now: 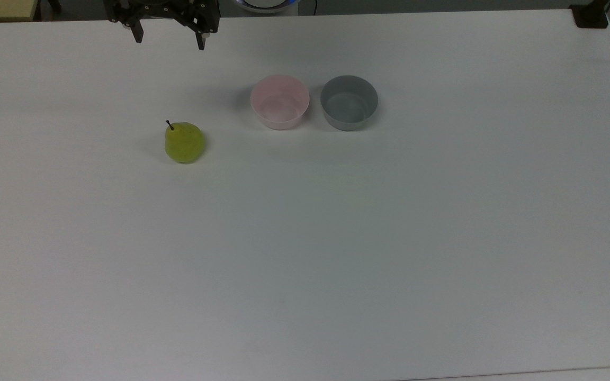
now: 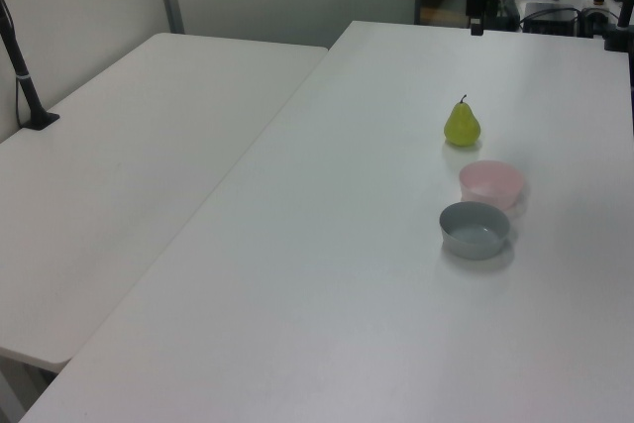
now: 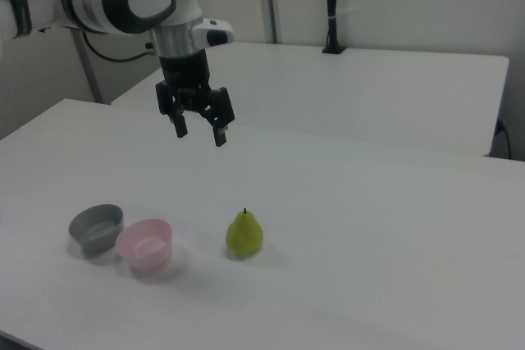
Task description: Place the pear in the bowl
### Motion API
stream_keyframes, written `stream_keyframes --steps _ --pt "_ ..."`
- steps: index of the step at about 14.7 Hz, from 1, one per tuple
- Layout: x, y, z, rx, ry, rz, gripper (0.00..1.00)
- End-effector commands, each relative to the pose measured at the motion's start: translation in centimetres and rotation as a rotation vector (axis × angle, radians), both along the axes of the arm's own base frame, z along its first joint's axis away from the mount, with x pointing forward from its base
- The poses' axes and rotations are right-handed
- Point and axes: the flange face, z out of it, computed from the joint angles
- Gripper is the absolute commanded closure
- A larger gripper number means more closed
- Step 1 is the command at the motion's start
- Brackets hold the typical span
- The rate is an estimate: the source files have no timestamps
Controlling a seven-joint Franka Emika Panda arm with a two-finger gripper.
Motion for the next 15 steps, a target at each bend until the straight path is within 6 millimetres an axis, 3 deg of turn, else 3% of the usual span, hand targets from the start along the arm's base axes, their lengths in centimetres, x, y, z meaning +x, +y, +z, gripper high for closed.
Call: stream_keyframes --steps 1,15 --pt "-0.62 -1.37 1.29 -0.005 -0.022 -0.039 0.0" --pt "-0.33 -0.97 0.56 0.009 -0.003 0.003 0.0"
